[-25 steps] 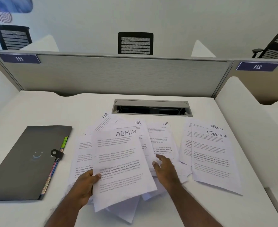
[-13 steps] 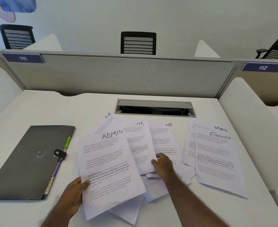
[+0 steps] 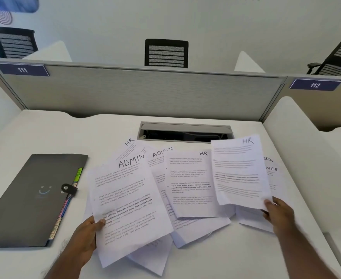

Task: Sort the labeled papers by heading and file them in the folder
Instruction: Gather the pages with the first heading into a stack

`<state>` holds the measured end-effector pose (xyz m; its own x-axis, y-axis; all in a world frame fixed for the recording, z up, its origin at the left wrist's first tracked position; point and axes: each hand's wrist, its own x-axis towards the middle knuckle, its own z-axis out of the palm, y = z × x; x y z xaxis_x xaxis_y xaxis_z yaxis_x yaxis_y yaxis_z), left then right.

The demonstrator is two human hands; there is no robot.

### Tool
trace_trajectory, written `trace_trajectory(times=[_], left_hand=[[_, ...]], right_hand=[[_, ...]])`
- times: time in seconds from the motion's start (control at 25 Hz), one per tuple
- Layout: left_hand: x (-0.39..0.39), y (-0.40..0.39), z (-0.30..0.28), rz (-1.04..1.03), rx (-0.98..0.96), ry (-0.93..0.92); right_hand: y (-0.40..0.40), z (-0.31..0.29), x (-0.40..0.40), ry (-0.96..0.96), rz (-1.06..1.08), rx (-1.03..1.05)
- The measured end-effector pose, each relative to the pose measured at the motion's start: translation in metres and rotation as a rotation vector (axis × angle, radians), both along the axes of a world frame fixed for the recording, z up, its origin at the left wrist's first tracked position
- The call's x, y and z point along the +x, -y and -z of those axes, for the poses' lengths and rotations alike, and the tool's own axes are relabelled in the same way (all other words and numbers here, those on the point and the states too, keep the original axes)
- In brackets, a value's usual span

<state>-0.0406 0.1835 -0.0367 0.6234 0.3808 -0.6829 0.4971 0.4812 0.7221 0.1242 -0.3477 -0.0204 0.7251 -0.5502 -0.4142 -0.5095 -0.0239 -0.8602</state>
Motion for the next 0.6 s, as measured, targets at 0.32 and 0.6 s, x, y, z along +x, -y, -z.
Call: trace_trajectory(times=[0.32,0.6], left_hand=[[0.007,-0.002,0.006,0.009,0.025,-0.006],[0.005,-0.016,0.004,-0.023,0.025,0.006]], right_hand=[[-0.021,-0.019,-0.021,-0.094,-0.191,-0.796],[-0.165,-0.01,-0.069,0.119,-1.08,-0.788]])
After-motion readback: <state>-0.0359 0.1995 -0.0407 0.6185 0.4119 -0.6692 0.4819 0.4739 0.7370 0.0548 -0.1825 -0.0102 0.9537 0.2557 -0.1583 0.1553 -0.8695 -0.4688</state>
